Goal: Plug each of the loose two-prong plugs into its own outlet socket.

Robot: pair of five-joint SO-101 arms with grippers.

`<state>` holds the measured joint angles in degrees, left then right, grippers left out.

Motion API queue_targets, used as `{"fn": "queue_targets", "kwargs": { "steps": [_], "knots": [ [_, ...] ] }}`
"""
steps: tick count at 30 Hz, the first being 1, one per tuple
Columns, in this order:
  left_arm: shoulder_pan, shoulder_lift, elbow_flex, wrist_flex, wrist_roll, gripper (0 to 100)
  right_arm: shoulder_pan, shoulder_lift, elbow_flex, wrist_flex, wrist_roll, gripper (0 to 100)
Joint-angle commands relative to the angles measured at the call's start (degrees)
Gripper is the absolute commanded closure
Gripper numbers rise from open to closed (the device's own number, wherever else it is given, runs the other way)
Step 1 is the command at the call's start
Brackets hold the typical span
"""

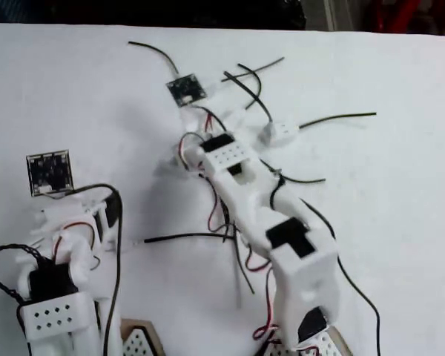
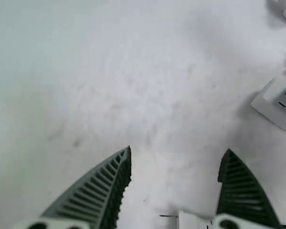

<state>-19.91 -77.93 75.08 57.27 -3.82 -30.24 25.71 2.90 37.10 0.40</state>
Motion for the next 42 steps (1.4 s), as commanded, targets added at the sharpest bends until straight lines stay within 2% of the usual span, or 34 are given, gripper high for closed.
{"fn": "queue_targets", "kwargs": {
  "steps": [1,9,13,15,19,25,35,42],
  "knots": [
    [-0.4,-0.57,-0.35,-1.32,0.0,71,1.98,1.98,-6.15,-0.84,-0.44,84.0],
    [-0.4,-0.57,-0.35,-1.32,0.0,71,3.03,8.57,-10.55,-0.75,-0.18,84.4],
    [-0.4,-0.57,-0.35,-1.32,0.0,71,2.77,9.36,-13.63,4.62,-0.09,99.3],
    [-0.4,-0.57,-0.35,-1.32,0.0,71,2.68,8.75,-16.0,9.19,-0.09,95.9],
    [-0.4,-0.57,-0.35,-1.32,0.0,71,2.59,5.76,-19.87,17.01,-0.44,98.1],
    [-0.4,-0.57,-0.35,-1.32,0.0,71,2.59,-2.59,-20.4,22.46,-1.23,98.1],
    [-0.4,-0.57,-0.35,-1.32,0.0,71,3.21,-17.27,-20.4,37.23,-18.81,98.1],
    [-0.4,-0.57,-0.26,-1.32,0.0,71,8.75,-22.37,-20.4,50.24,-32.0,98.1]
  ]
}}
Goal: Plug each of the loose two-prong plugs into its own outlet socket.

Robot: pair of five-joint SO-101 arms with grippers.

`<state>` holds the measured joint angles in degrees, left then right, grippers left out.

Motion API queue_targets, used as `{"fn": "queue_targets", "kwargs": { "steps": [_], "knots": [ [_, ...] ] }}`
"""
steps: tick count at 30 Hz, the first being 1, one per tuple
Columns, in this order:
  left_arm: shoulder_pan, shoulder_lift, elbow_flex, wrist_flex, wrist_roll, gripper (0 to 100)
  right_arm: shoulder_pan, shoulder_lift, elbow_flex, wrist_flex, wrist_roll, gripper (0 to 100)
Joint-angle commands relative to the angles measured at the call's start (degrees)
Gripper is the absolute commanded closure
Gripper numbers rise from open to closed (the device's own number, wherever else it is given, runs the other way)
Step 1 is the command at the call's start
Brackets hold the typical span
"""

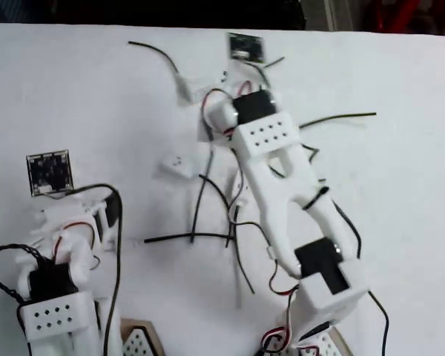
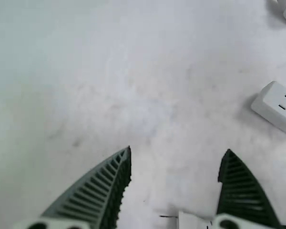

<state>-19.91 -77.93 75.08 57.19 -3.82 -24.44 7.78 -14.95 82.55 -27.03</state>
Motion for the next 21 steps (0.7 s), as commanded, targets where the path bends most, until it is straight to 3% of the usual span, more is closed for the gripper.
{"fn": "queue_targets", "kwargs": {
  "steps": [1,5,10,16,21],
  "knots": [
    [-0.4,-0.57,-0.26,-1.23,0.0,71,4.09,-4.79,-2.55,6.73,-5.89,98.1],
    [-0.4,-0.57,-0.18,-1.23,0.0,71,8.84,-5.14,-2.55,14.99,-8.0,98.1],
    [-0.4,-0.57,1.41,-4.04,0.09,71,12.18,-5.58,1.23,15.52,-5.36,98.1],
    [-0.4,-0.57,1.49,-4.22,0.09,71,6.11,-5.32,1.58,13.32,4.13,98.1],
    [-0.4,-0.57,1.49,-4.13,0.09,71,0.75,-3.3,3.6,2.42,6.42,93.1]
  ]
}}
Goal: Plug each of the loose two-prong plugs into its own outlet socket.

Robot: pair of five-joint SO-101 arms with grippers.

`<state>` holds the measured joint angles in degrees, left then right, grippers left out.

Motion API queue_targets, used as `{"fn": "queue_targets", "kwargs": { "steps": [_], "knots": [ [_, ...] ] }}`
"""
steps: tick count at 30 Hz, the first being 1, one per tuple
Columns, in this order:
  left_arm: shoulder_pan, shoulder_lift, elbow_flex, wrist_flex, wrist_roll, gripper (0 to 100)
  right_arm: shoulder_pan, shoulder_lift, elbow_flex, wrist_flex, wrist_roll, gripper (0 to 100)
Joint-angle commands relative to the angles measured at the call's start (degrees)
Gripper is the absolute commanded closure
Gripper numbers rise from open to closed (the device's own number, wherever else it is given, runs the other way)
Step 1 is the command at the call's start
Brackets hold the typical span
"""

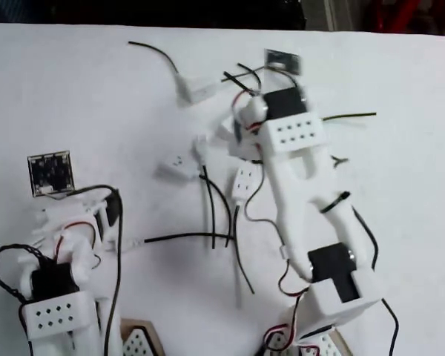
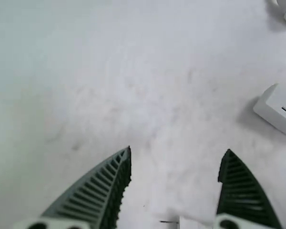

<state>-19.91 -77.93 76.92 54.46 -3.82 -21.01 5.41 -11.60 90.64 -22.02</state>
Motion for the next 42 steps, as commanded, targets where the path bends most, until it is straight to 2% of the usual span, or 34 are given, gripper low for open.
{"fn": "queue_targets", "kwargs": {
  "steps": [1,4,11,28,31,34,36,42],
  "knots": [
    [-0.4,-0.57,-0.35,-1.41,0.09,71,-3.74,-0.13,0.62,-8.04,1.49,89.8],
    [-0.4,-0.57,-0.35,-1.41,0.09,71,-6.64,3.91,0.79,-14.11,4.31,80.7],
    [-0.4,-0.57,-0.35,-1.41,0.09,71,-9.36,18.59,-3.52,-23.08,6.07,79.7],
    [-0.4,-0.57,-0.35,-1.41,0.09,71,-8.66,45.41,-32.0,-23.25,6.15,79.7],
    [-0.4,-0.57,-0.35,-1.41,0.09,71,-8.04,48.04,-34.02,-23.16,6.15,84.8],
    [-0.4,-0.57,-0.35,-1.41,0.09,71,-6.99,48.31,-35.96,-22.11,6.24,98.7],
    [-0.4,-0.57,-0.35,-1.41,0.09,71,-6.37,48.22,-38.07,-18.86,6.24,96.4],
    [-0.4,-0.57,-0.26,-1.41,0.09,71,-5.49,48.31,-48.7,-5.58,5.98,98.2]
  ]
}}
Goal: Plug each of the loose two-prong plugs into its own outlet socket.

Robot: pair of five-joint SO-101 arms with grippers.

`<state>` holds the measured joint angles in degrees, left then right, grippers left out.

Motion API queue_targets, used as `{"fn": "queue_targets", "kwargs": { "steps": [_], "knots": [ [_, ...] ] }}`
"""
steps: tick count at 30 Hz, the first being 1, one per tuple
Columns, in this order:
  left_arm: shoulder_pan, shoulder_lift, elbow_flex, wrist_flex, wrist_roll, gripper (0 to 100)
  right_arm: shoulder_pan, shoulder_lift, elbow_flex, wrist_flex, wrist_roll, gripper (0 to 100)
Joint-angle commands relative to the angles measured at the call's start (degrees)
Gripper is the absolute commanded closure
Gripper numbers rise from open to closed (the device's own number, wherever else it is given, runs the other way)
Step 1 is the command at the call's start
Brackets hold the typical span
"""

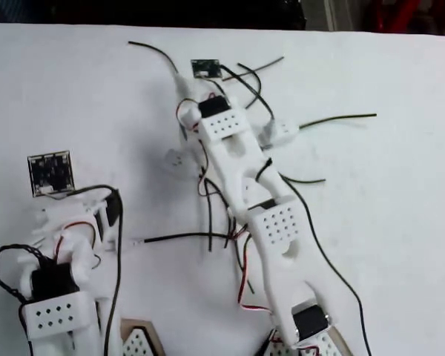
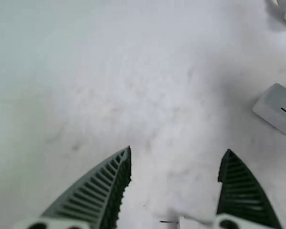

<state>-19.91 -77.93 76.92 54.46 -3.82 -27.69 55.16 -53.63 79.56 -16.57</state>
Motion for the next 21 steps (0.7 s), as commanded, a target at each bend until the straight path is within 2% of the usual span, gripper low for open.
{"fn": "queue_targets", "kwargs": {
  "steps": [1,6,12,16,21],
  "knots": [
    [-0.4,-0.57,-0.26,-1.41,0.09,71,1.45,-1.45,-8.7,7.87,0.26,98.1],
    [-0.4,-0.57,-0.26,-1.41,0.09,71,3.65,-1.45,-19.52,19.3,0.18,98.1],
    [-0.4,-0.57,-0.26,-1.41,0.0,71,11.82,-2.77,-20.75,19.21,-4.84,98.2],
    [-0.4,-0.57,-0.26,-1.49,0.0,71,16.13,-5.58,-16.97,19.3,-5.63,98.2],
    [-0.4,-0.57,-0.26,-1.67,0.0,71,19.38,-15.6,-2.73,19.3,-9.76,98.2]
  ]
}}
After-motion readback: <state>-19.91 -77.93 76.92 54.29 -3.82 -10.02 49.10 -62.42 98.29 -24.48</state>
